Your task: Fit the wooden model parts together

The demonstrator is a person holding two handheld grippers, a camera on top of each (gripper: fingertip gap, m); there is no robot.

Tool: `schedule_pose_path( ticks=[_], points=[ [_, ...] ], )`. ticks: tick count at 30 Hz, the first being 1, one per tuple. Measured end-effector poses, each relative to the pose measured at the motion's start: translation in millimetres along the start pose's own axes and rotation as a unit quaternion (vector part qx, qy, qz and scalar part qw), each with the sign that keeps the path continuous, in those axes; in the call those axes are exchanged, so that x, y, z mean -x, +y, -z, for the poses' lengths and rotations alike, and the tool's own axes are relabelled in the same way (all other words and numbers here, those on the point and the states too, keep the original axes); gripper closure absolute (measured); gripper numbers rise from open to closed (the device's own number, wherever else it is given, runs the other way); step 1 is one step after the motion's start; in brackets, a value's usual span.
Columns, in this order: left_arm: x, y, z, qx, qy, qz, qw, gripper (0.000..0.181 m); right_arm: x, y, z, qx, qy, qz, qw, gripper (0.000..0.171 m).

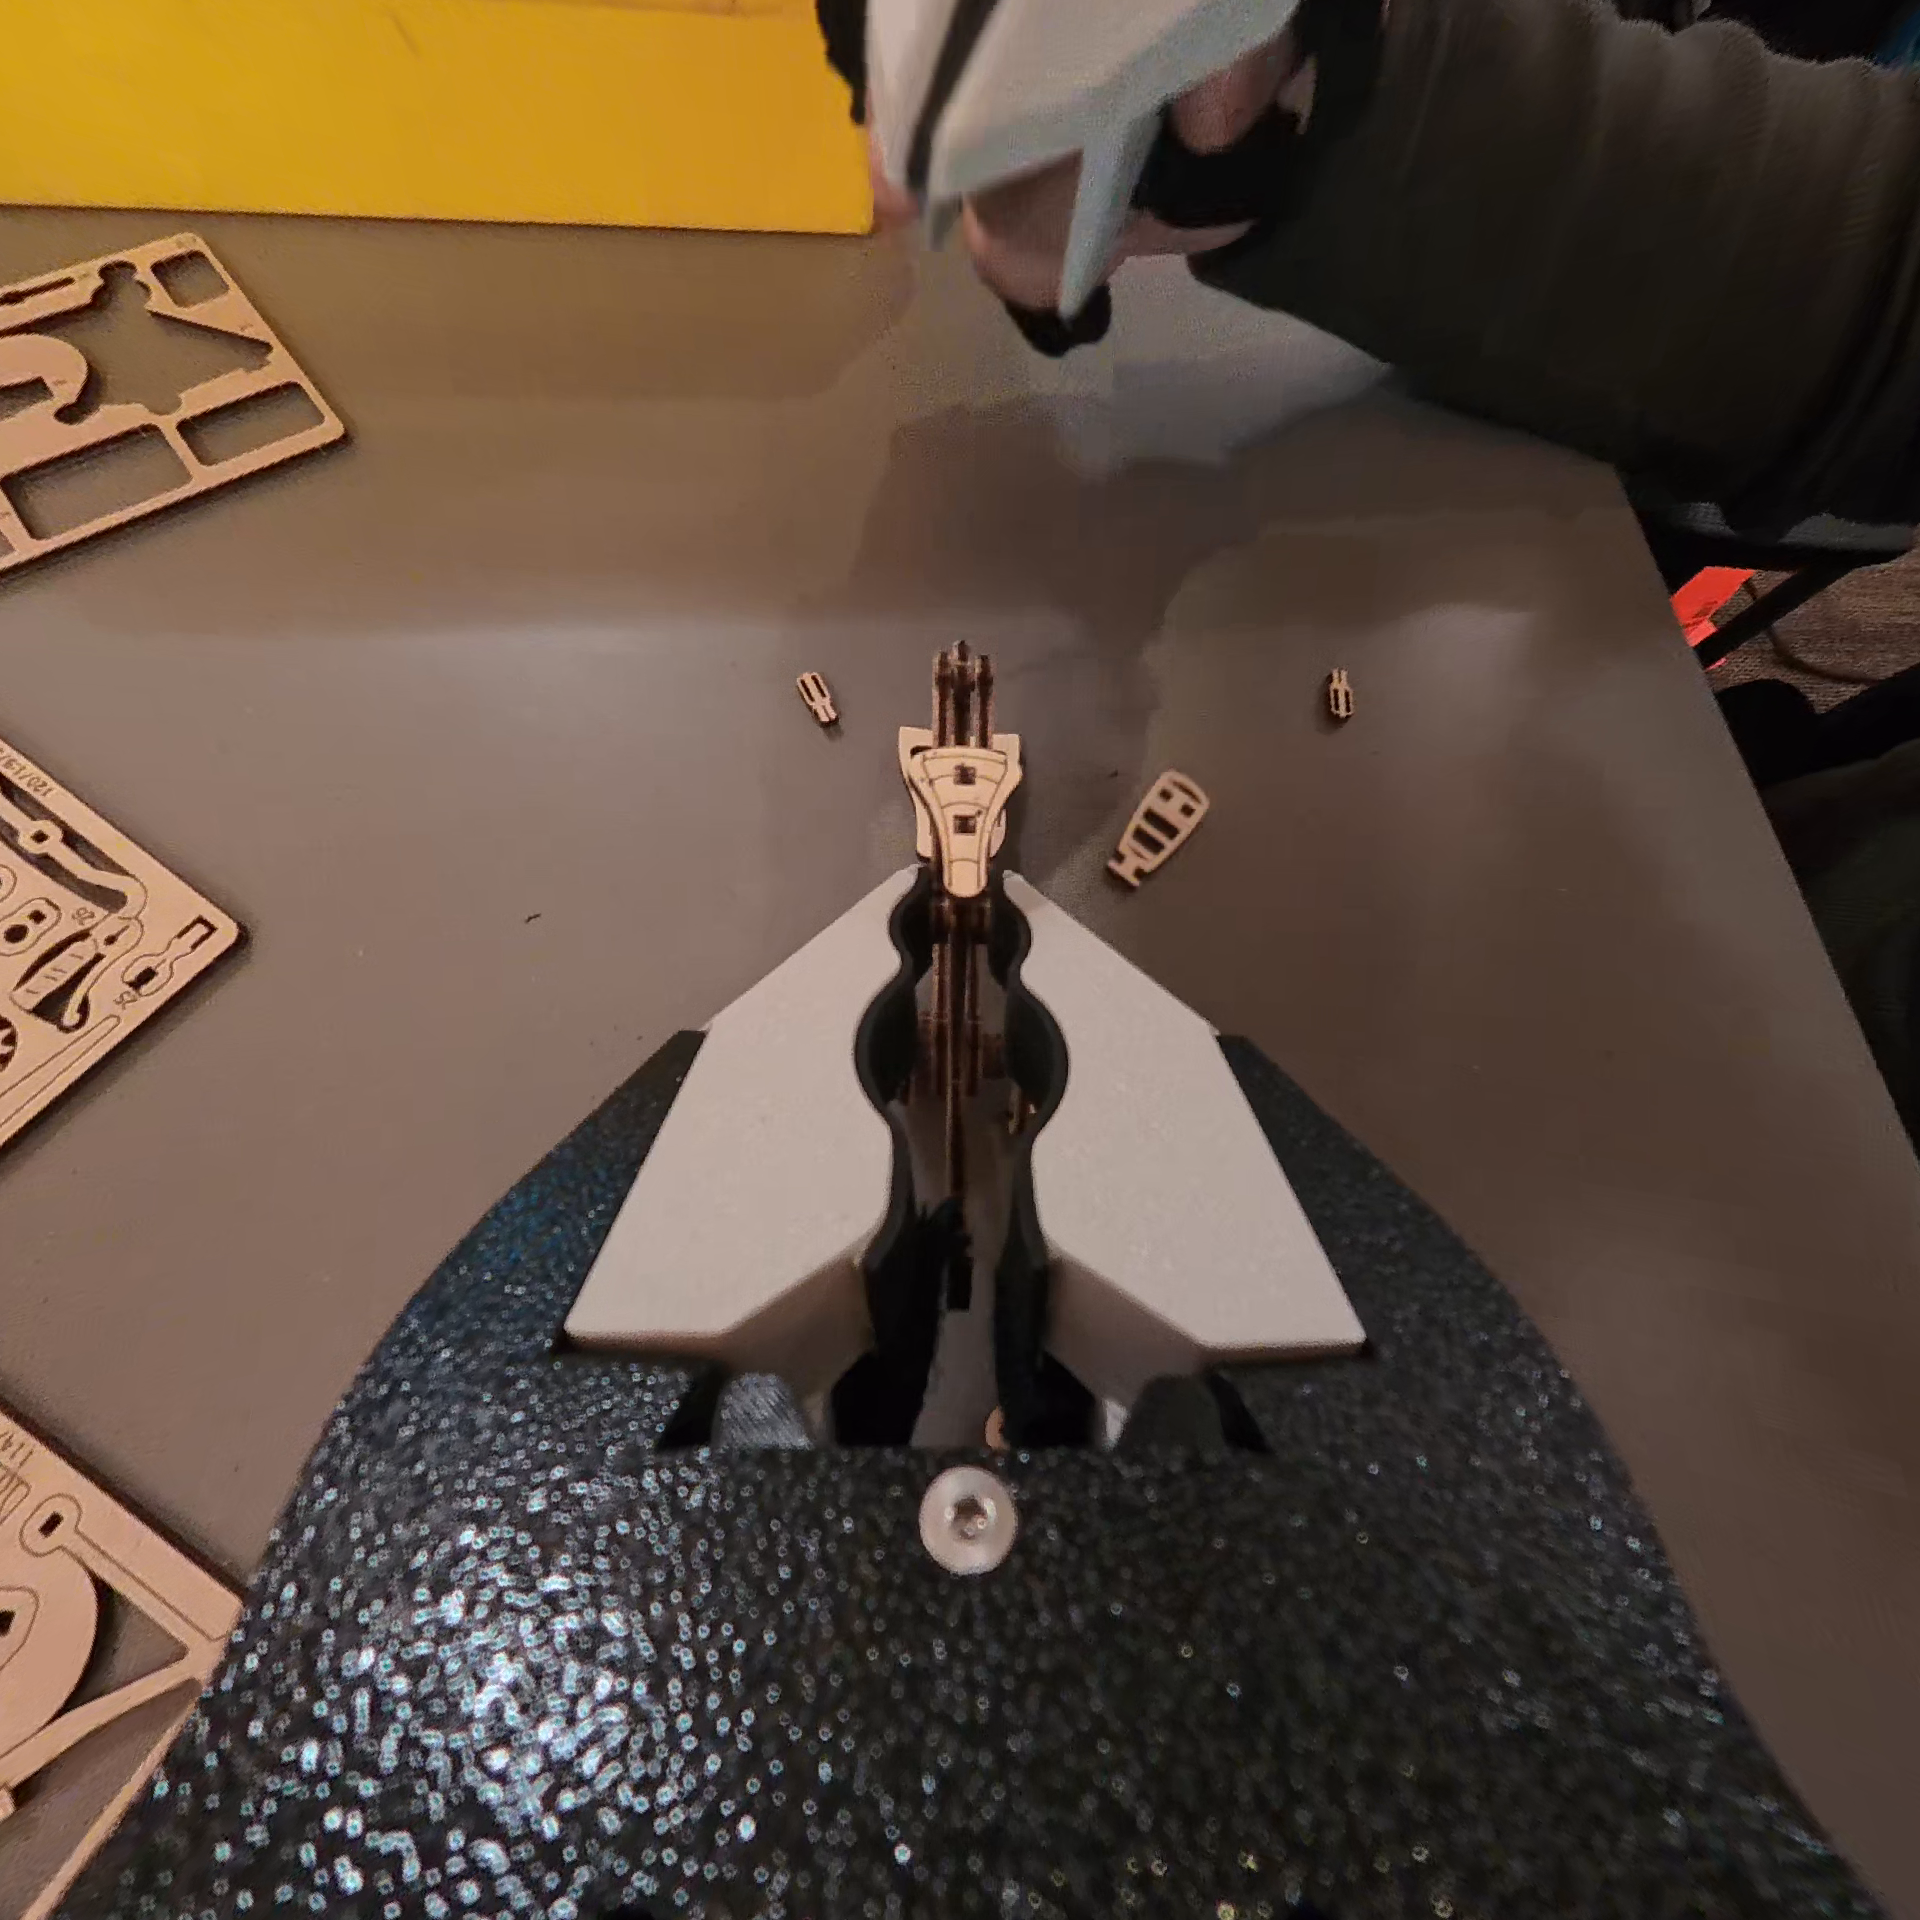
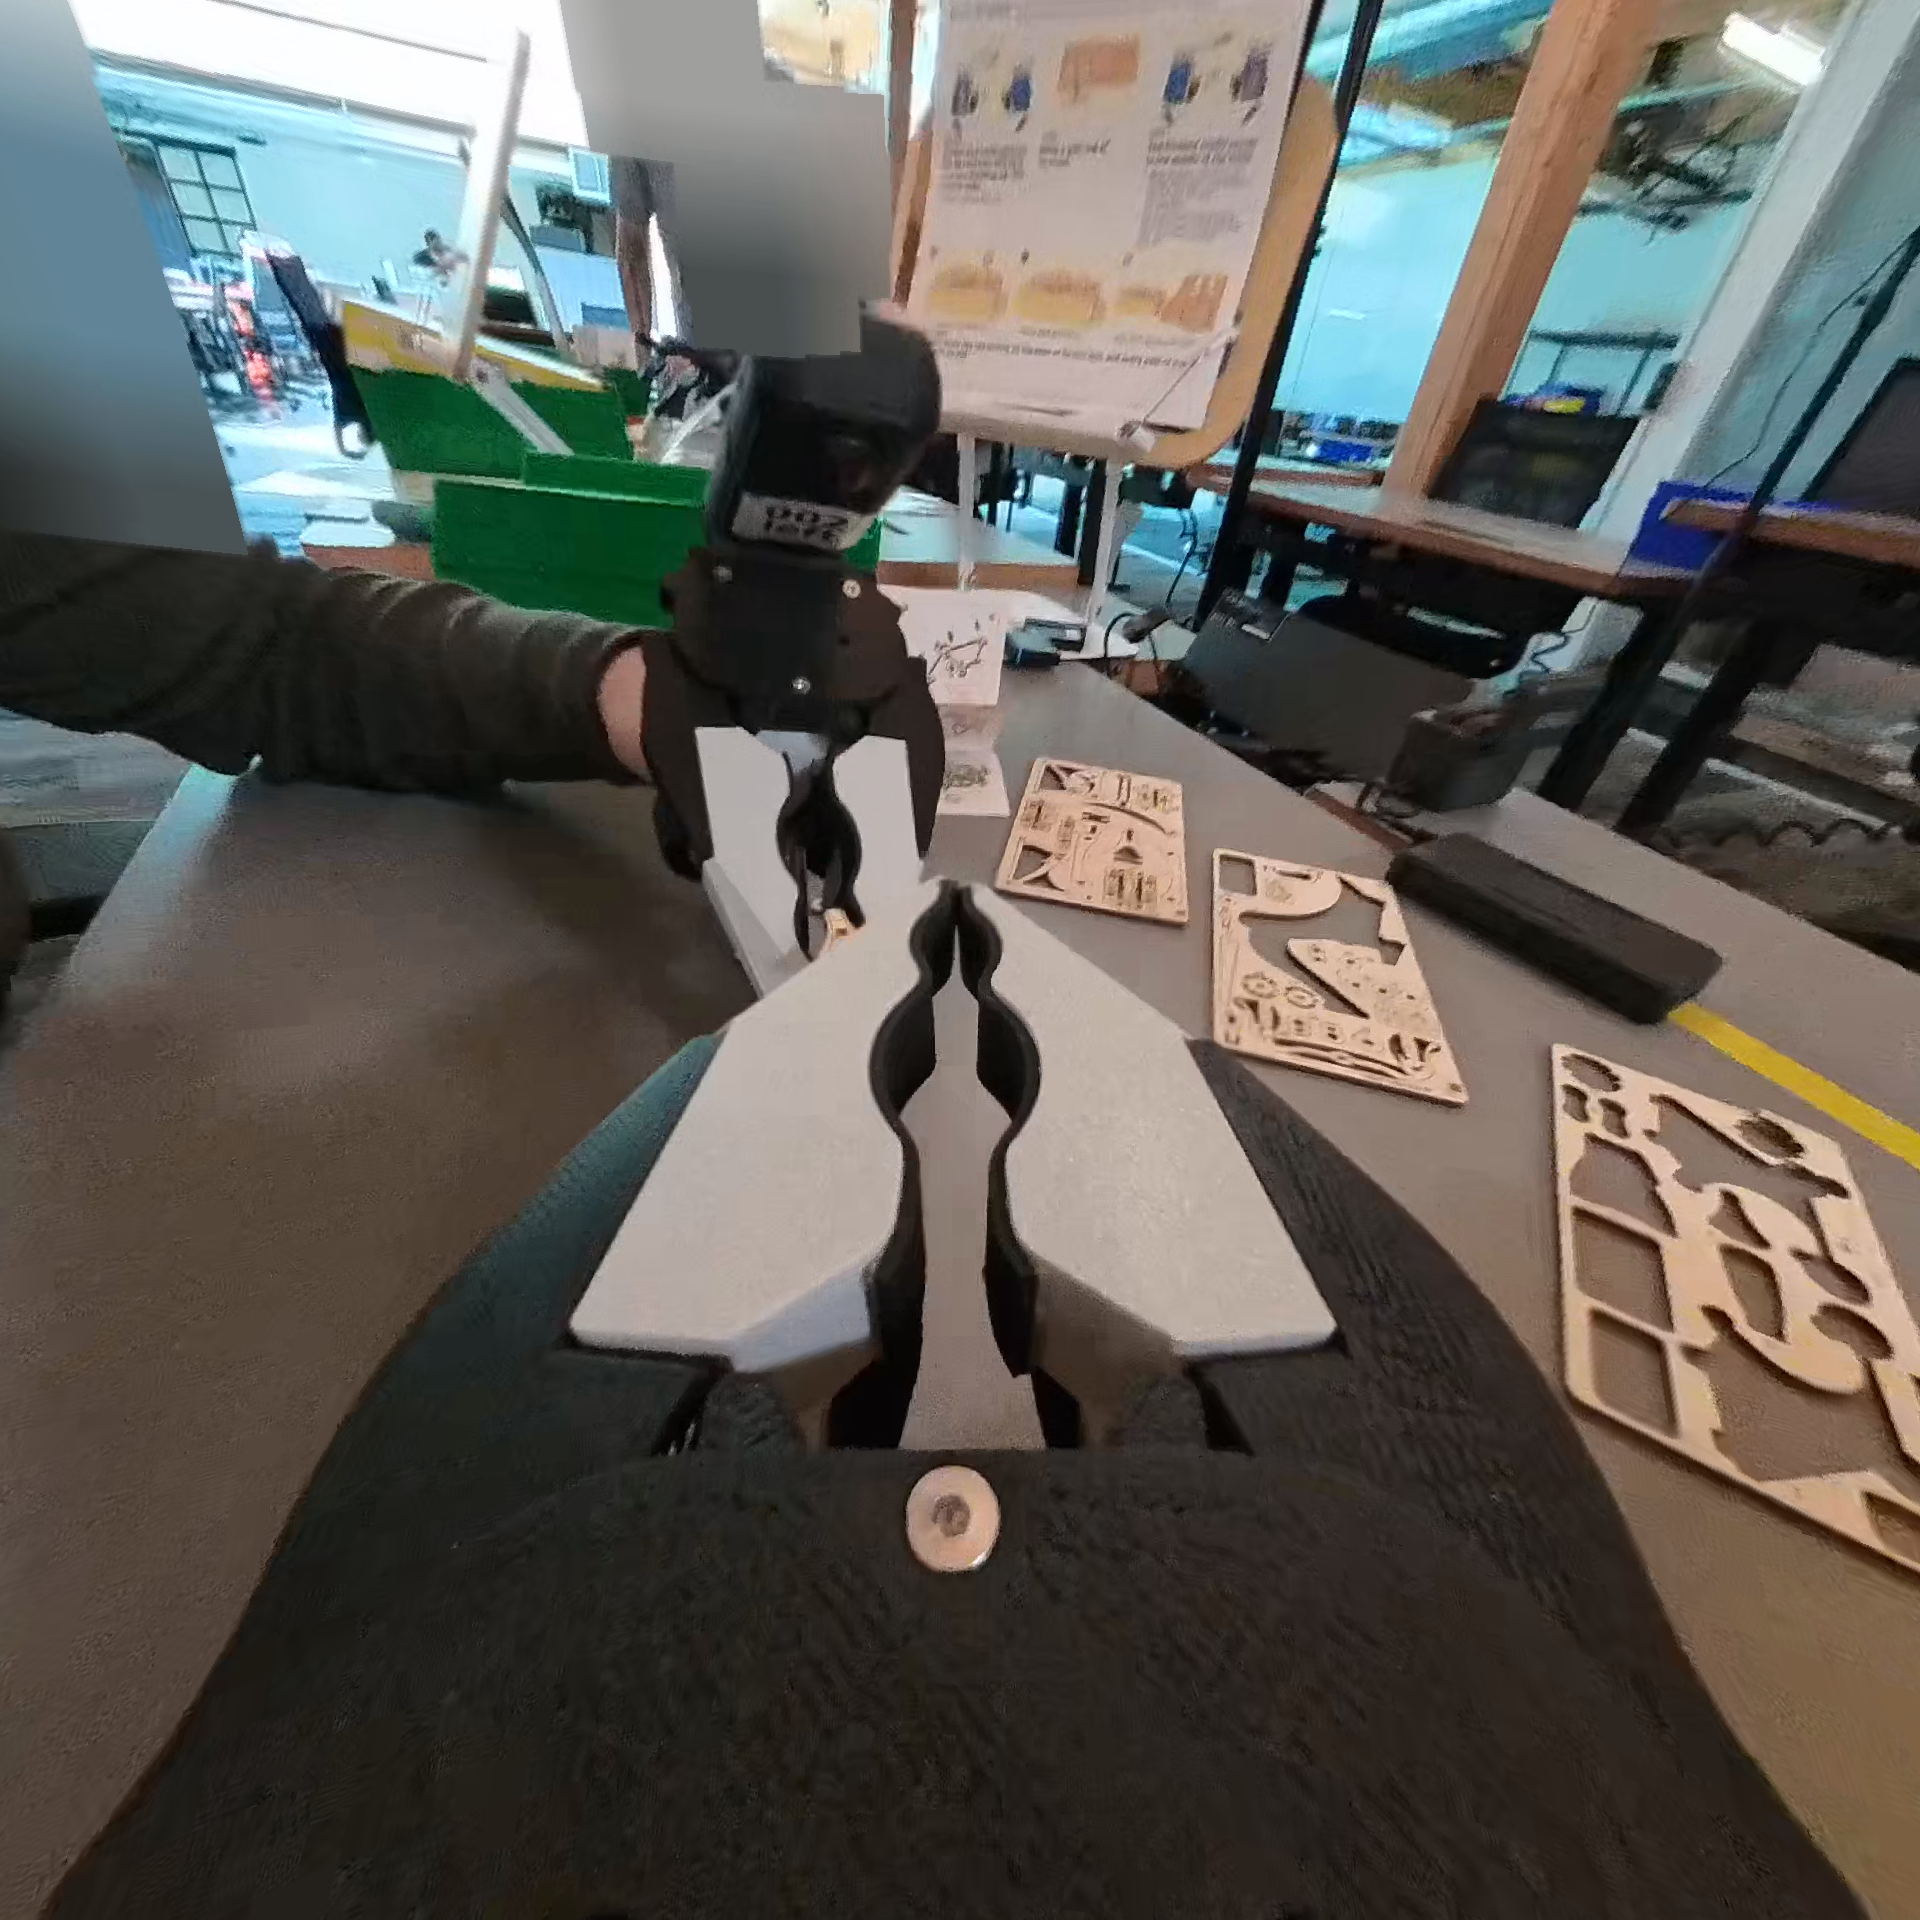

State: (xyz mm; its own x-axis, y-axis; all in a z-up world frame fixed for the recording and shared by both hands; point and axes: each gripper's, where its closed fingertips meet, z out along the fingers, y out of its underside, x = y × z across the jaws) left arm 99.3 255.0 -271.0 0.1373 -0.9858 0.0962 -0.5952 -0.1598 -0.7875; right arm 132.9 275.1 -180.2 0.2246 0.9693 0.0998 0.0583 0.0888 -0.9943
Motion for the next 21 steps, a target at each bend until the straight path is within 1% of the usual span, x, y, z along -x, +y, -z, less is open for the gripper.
schedule_pose_path(
  ticks=[4,5,6,7,9,11,12,15,16,18,19,21],
  points=[
    [-0.4,-0.9,-0.8,-0.004,0.000,-0.002,1.000,0.174,-24.5,1.5,8.3,0.001,0.081,0.043,0.996,0.171],
    [-0.7,-1.1,-1.0,-0.007,0.001,0.000,1.000,0.174,-30.5,1.4,9.0,-0.002,0.104,0.057,0.993,0.165],
    [-0.8,-1.3,-1.4,-0.008,0.002,0.003,1.000,0.169,-35.8,0.1,10.3,-0.011,0.128,0.072,0.989,0.162],
    [0.4,1.0,-2.4,0.000,-0.001,0.005,1.000,0.159,-39.6,-2.9,12.3,-0.025,0.152,0.090,0.984,0.159],
    [1.4,4.6,-4.2,0.012,-0.009,-0.001,1.000,0.145,-44.4,-11.1,16.9,-0.058,0.191,0.121,0.972,0.154],
    [0.5,1.8,-2.1,0.002,-0.020,-0.020,1.000,0.127,-48.1,-16.3,21.9,-0.077,0.225,0.150,0.960,0.148],
    [1.4,-0.2,1.5,-0.004,-0.033,-0.029,0.999,0.115,-49.5,-17.9,25.2,-0.081,0.241,0.167,0.953,0.145],
    [8.6,-9.2,24.2,-0.056,-0.099,-0.044,0.993,0.080,-52.8,-18.3,31.7,-0.084,0.288,0.217,0.929,0.142],
    [10.6,-11.9,35.4,-0.085,-0.125,-0.050,0.987,0.073,-54.3,-17.7,32.9,-0.083,0.300,0.227,0.923,0.142],
    [12.9,-17.1,63.1,-0.166,-0.184,-0.067,0.966,0.074,-57.0,-14.5,32.4,-0.077,0.316,0.240,0.915,0.141],
    [12.5,-20.2,79.2,-0.215,-0.215,-0.076,0.949,0.079,-58.7,-12.4,31.2,-0.071,0.321,0.244,0.912,0.141],
    [6.7,-25.1,108.6,-0.306,-0.257,-0.088,0.913,0.096,-59.7,-9.4,27.8,-0.062,0.324,0.250,0.911,0.141]
  ],
)
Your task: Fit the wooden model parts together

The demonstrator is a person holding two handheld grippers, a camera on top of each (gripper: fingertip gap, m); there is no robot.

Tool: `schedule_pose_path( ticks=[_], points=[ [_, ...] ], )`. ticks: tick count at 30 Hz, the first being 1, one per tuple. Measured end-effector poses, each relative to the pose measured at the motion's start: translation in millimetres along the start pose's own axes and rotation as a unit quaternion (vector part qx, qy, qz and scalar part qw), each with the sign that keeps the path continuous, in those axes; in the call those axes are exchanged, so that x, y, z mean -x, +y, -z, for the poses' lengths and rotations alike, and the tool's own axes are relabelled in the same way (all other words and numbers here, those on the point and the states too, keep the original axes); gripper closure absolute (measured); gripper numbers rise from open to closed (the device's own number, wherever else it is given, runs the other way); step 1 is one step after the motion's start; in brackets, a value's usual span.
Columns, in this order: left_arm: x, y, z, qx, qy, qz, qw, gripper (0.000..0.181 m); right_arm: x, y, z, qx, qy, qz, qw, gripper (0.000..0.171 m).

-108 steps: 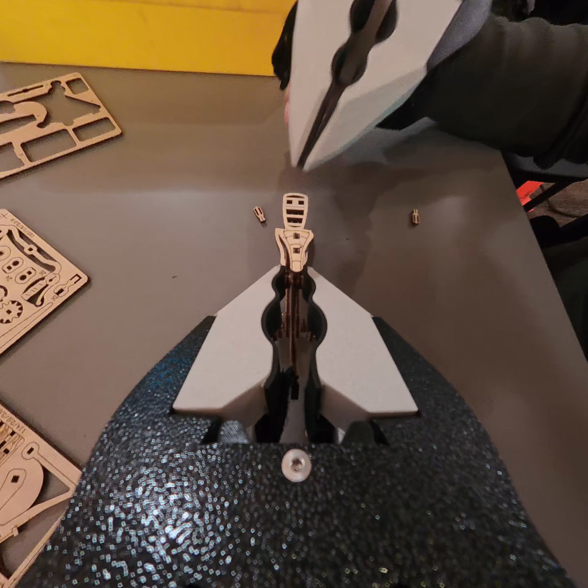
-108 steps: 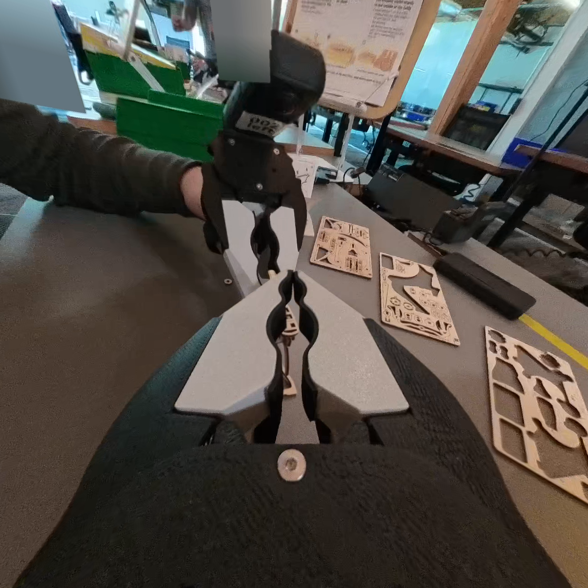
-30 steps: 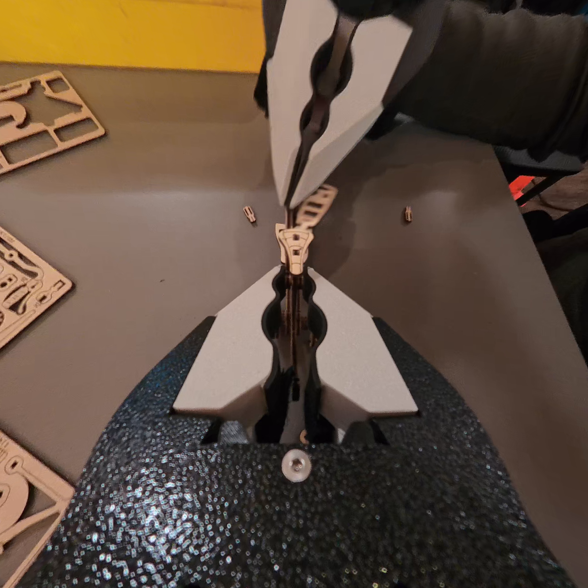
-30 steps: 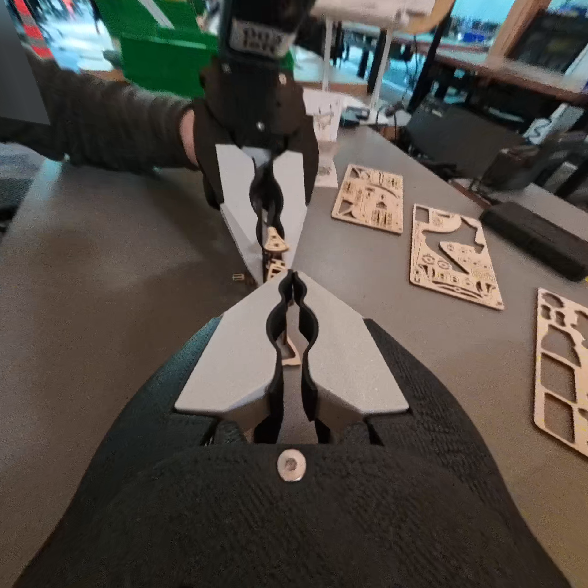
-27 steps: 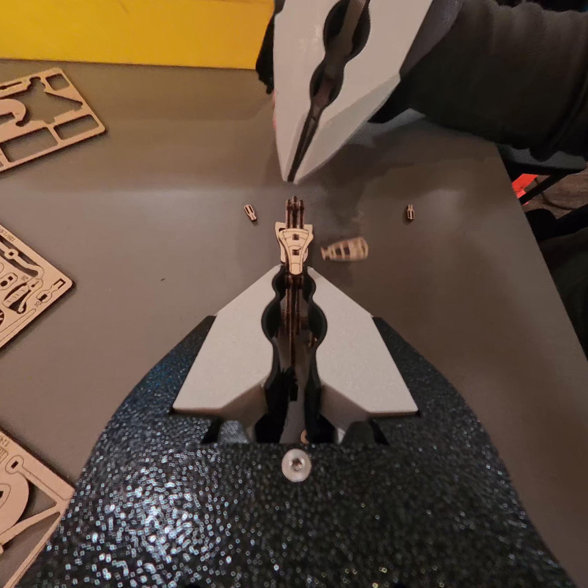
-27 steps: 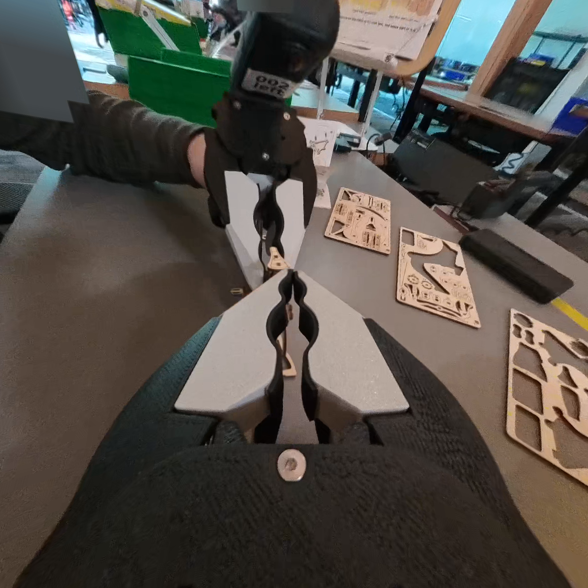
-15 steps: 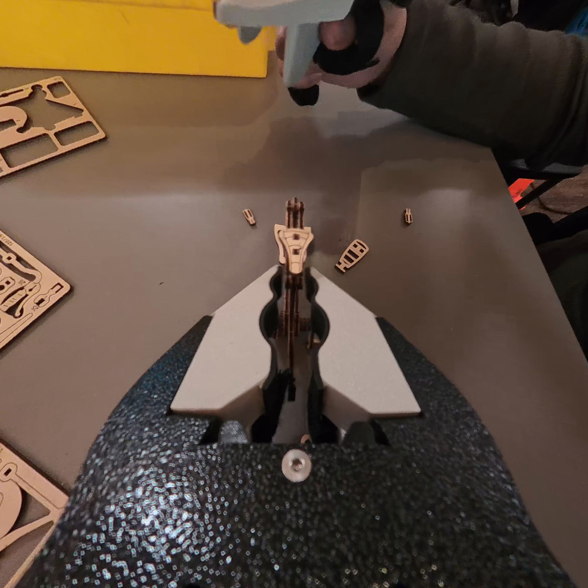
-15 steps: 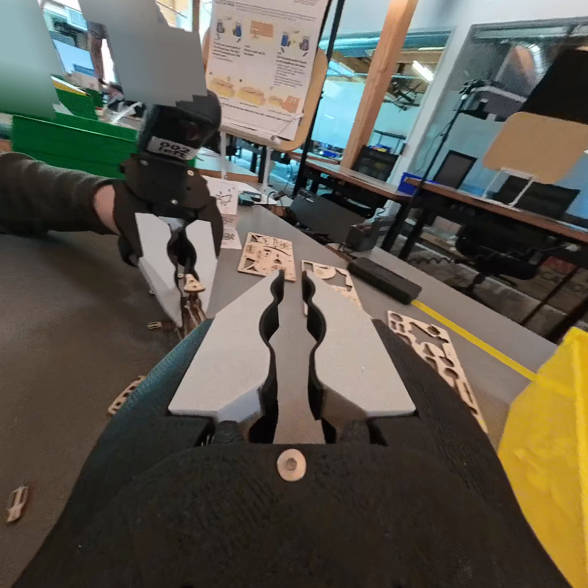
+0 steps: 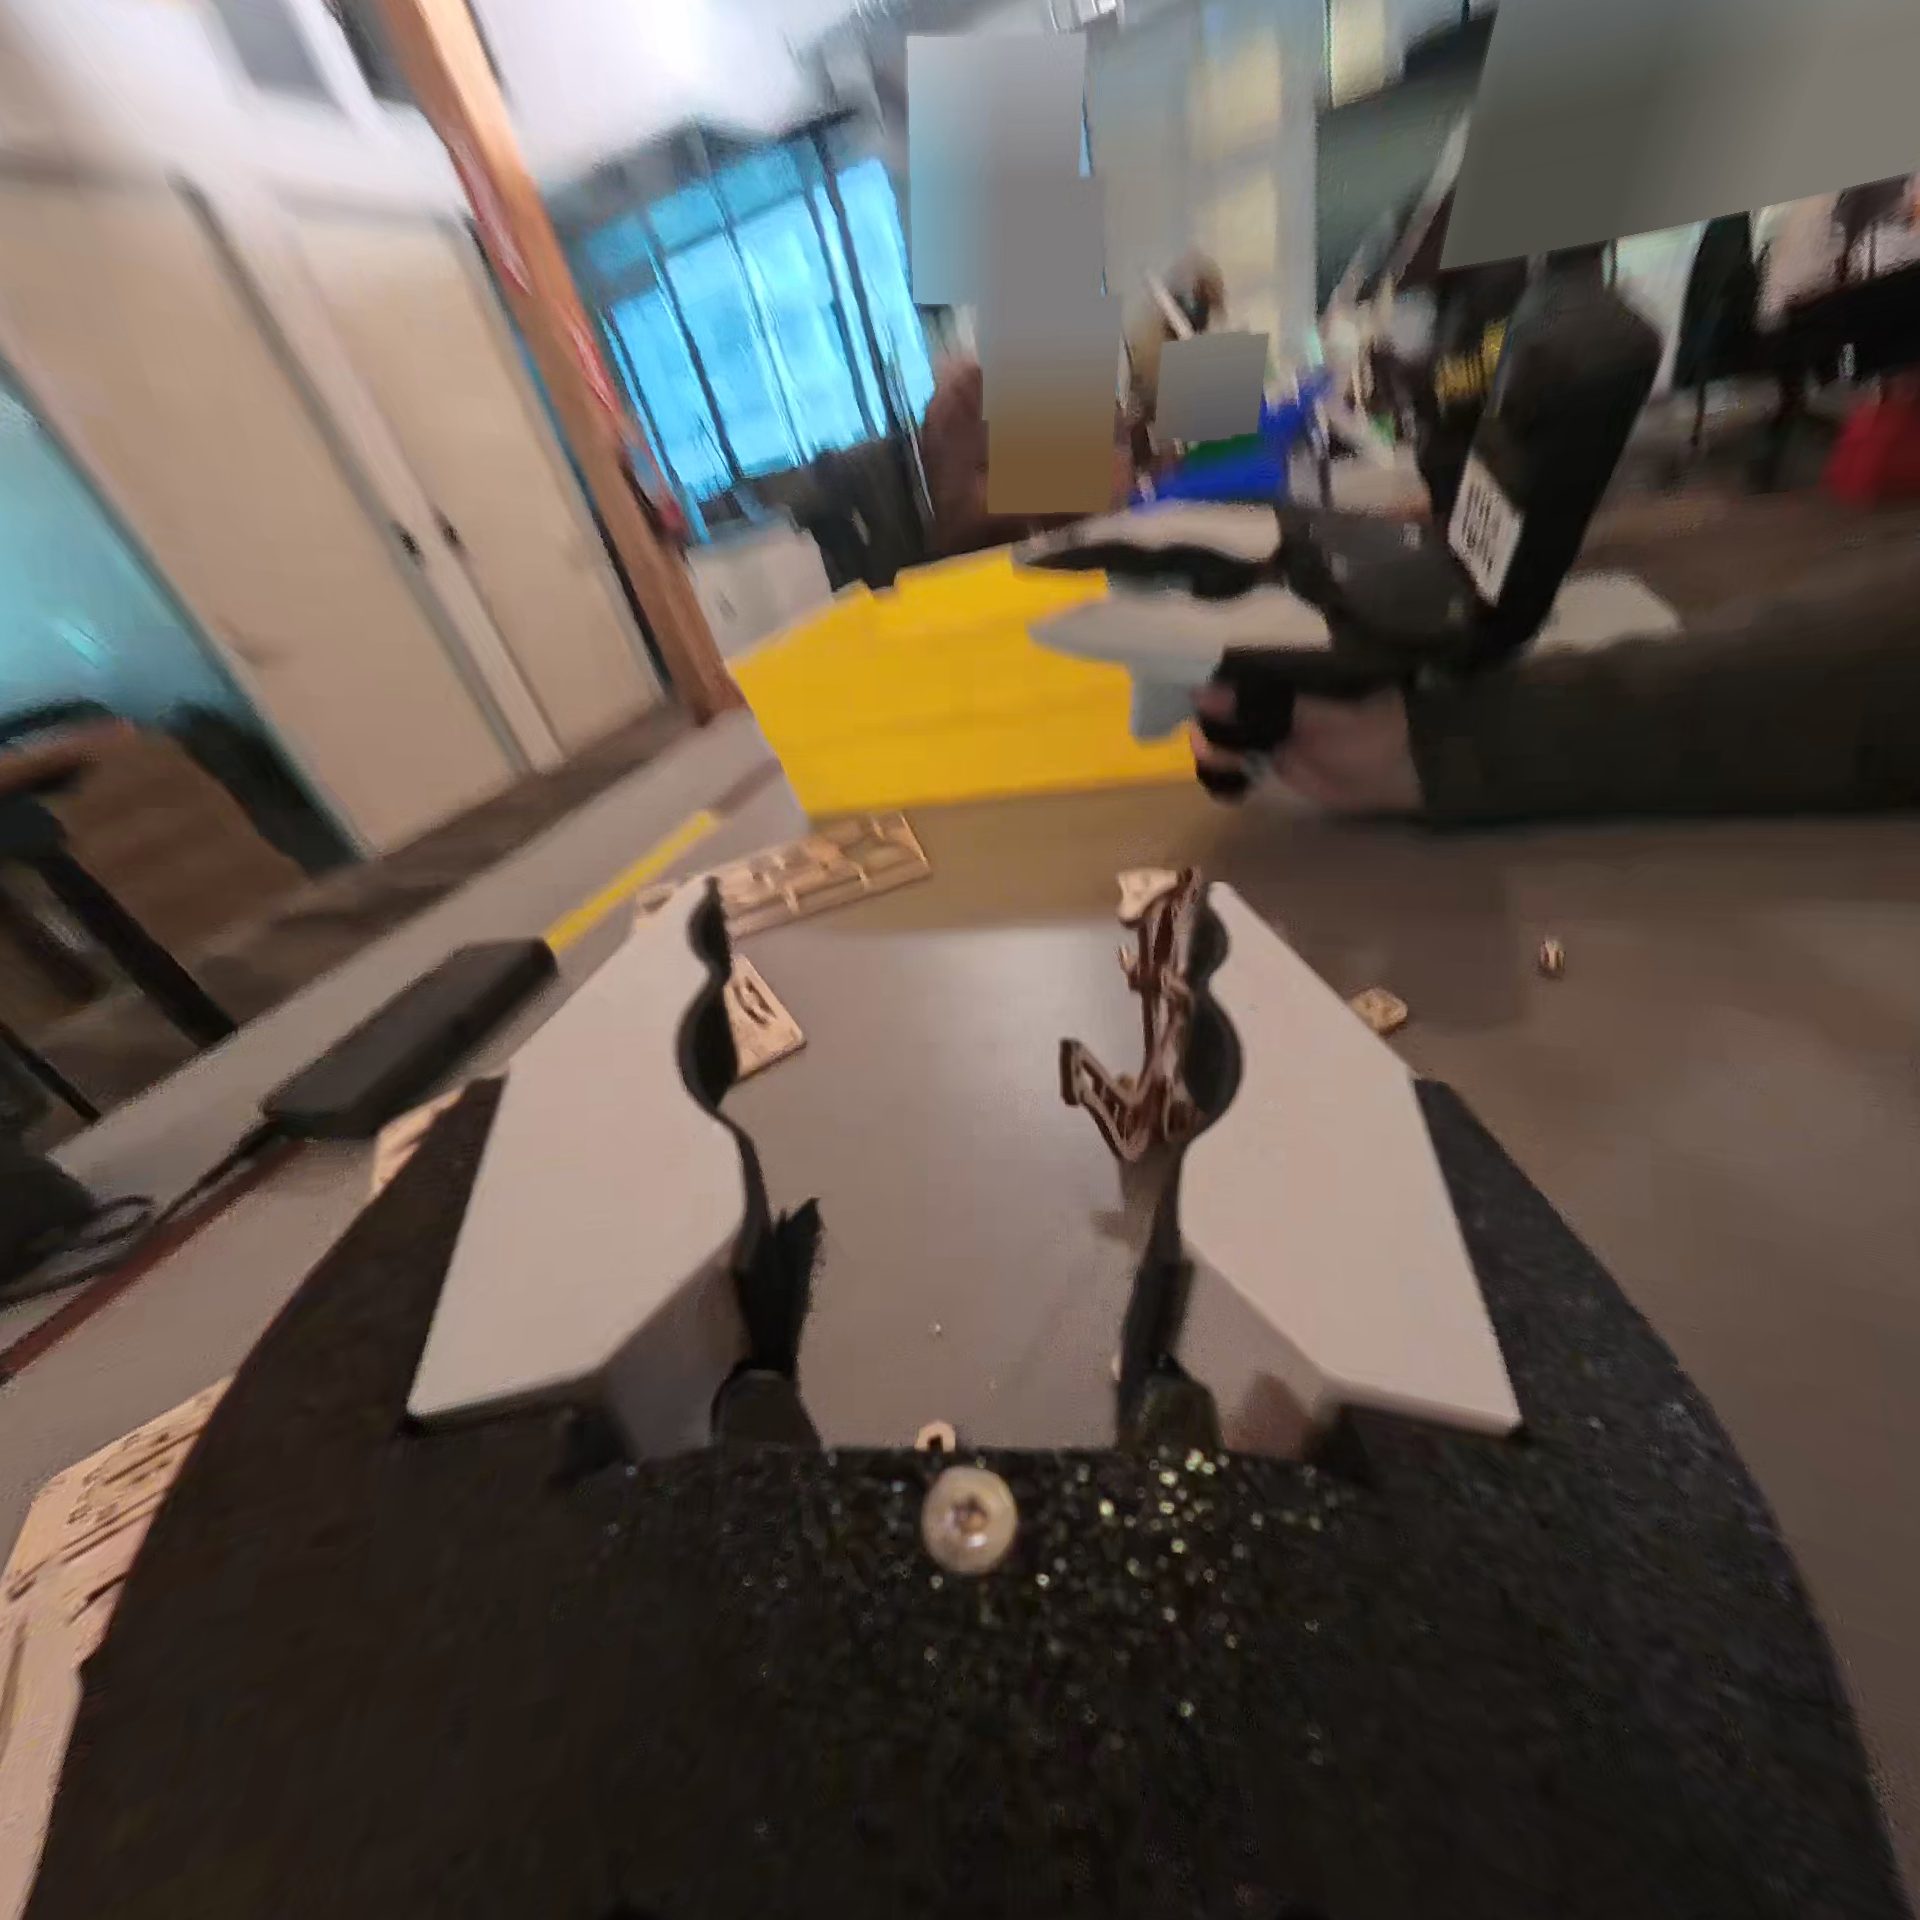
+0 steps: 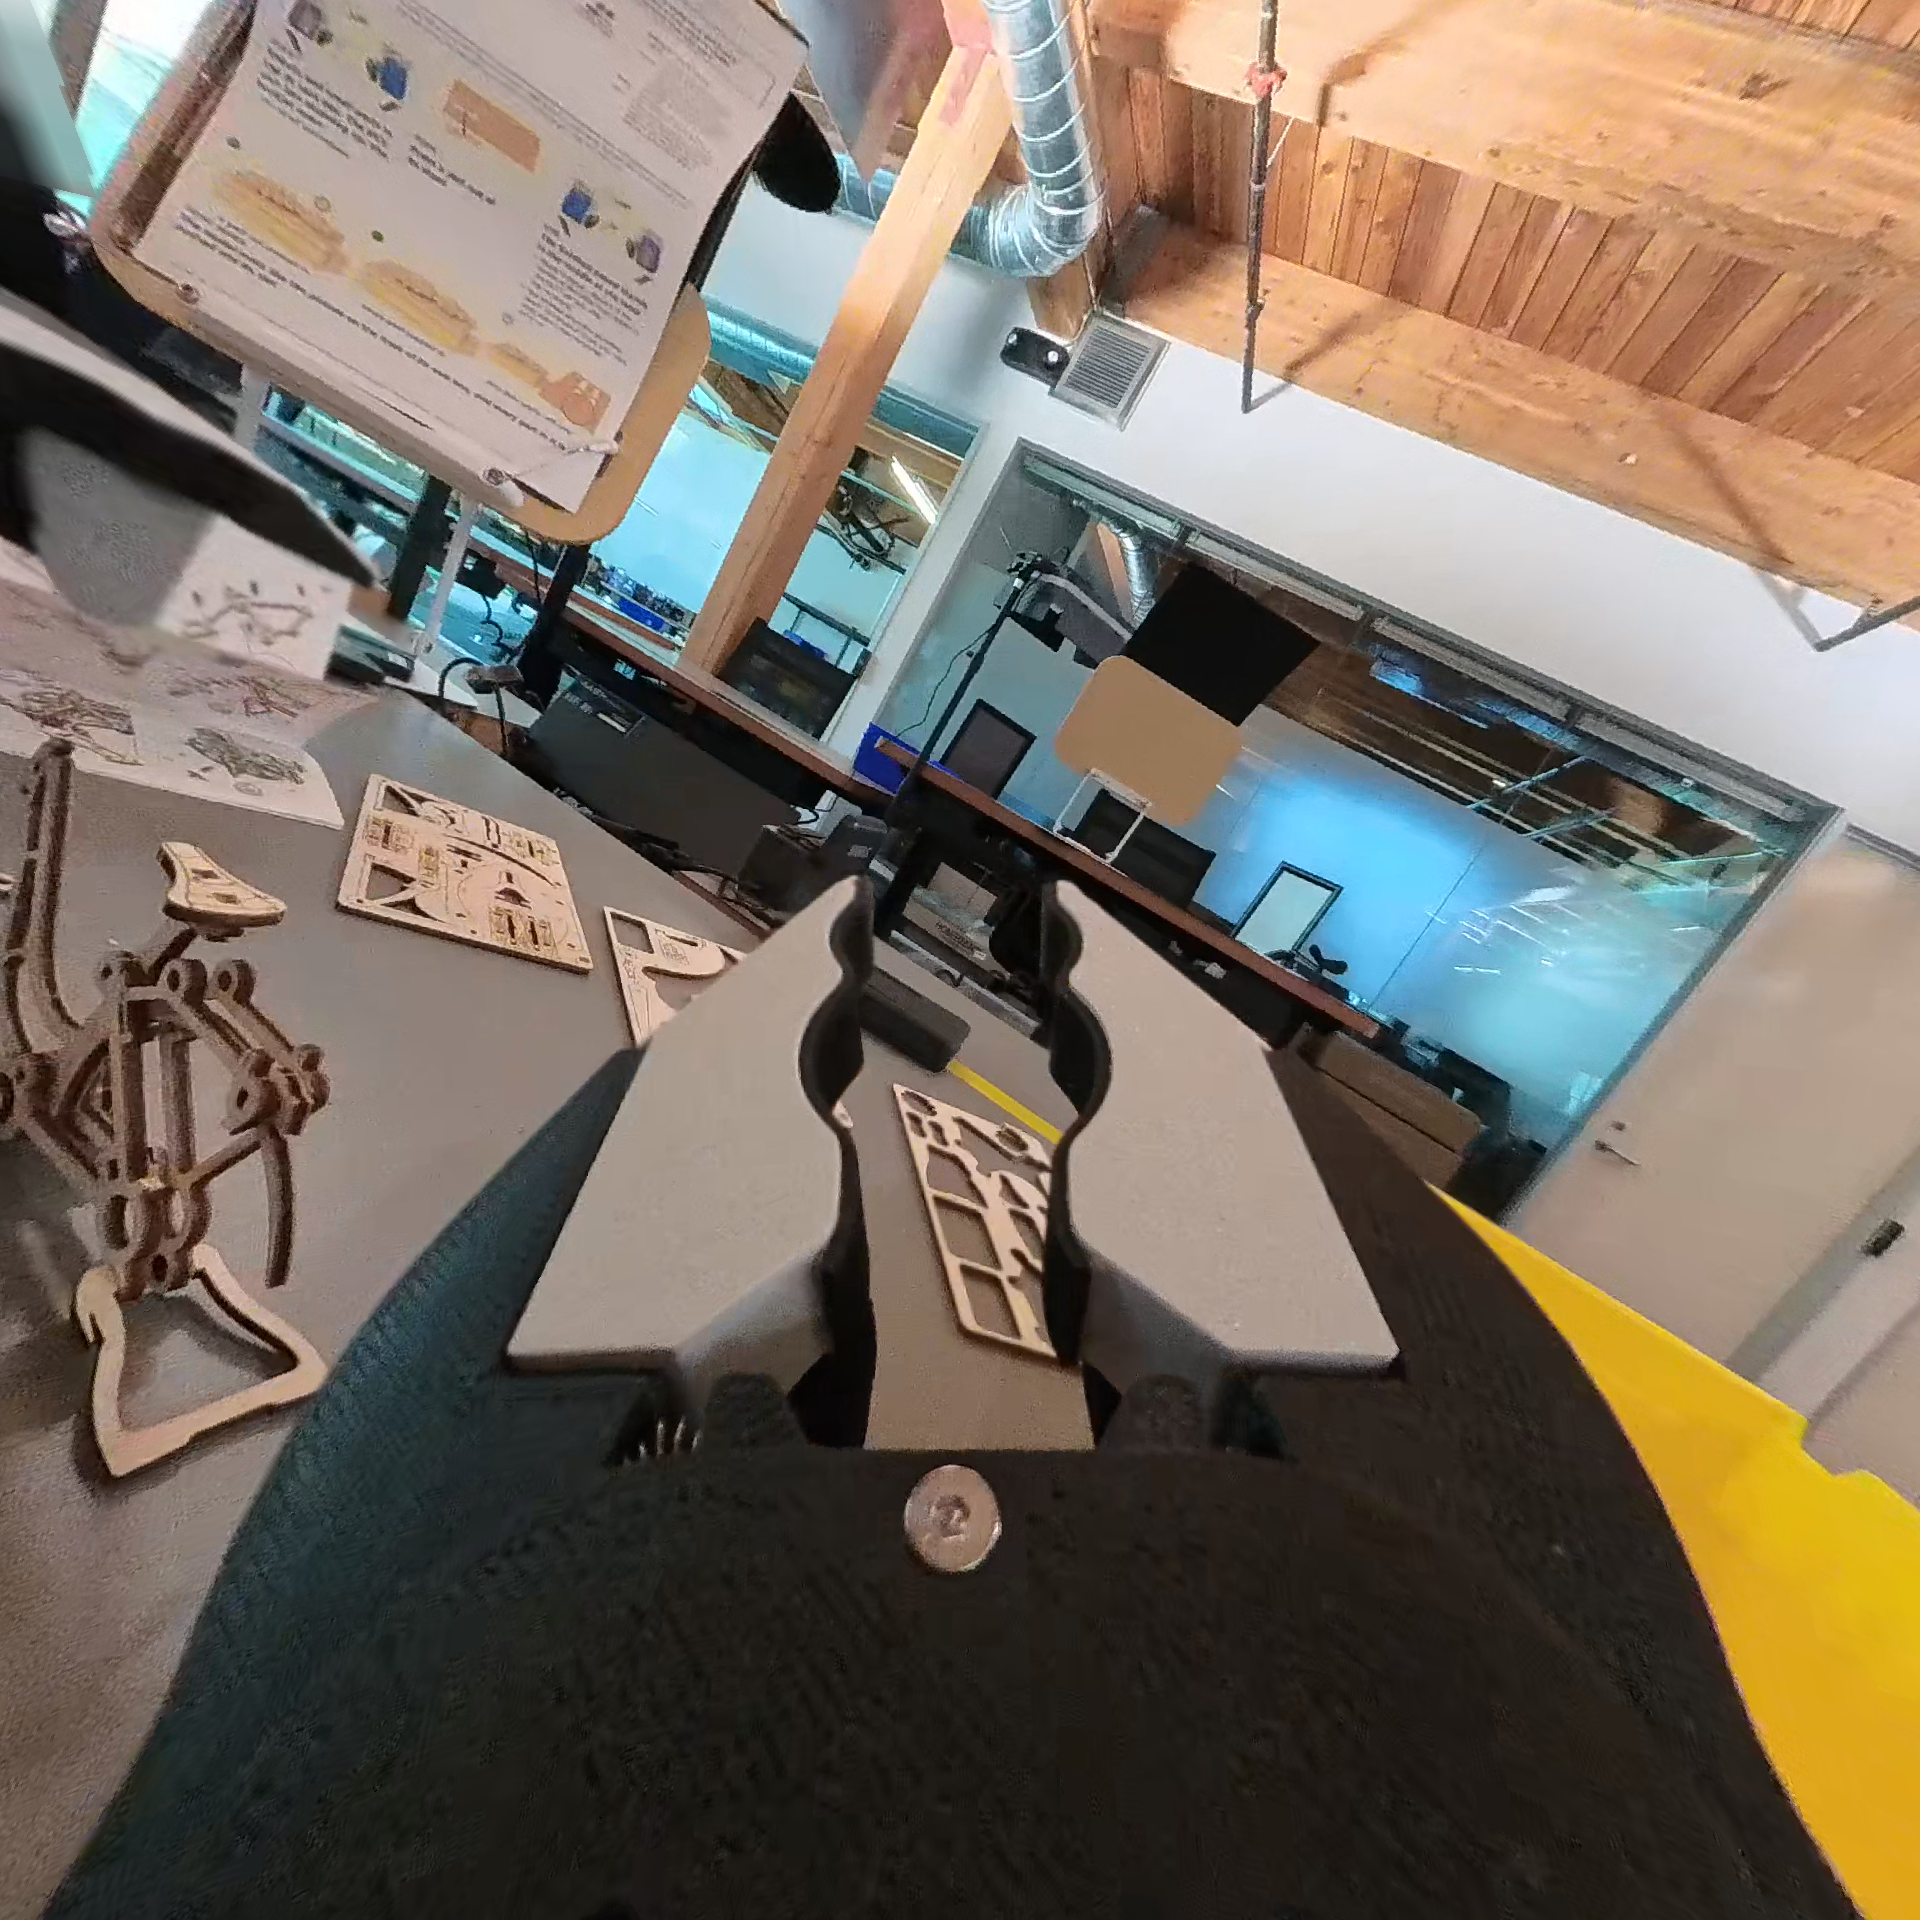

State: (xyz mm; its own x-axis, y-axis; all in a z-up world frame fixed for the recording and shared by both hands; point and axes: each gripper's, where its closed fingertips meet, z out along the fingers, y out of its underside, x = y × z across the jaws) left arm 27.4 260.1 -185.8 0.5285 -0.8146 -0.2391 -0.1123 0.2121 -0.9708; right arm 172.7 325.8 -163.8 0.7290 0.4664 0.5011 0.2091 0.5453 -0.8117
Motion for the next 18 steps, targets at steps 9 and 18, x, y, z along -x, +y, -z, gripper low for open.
schedule_pose_path(
  ticks=[9,18],
  points=[
    [-4.0,-10.6,6.9,-0.066,-0.007,0.028,0.997,0.091,-14.3,19.8,-1.1,0.049,0.044,0.039,0.997,0.143],
    [-5.9,-18.2,12.5,-0.085,-0.014,-0.006,0.996,0.094,-12.9,9.2,21.2,0.080,0.040,0.023,0.996,0.145]
  ],
)
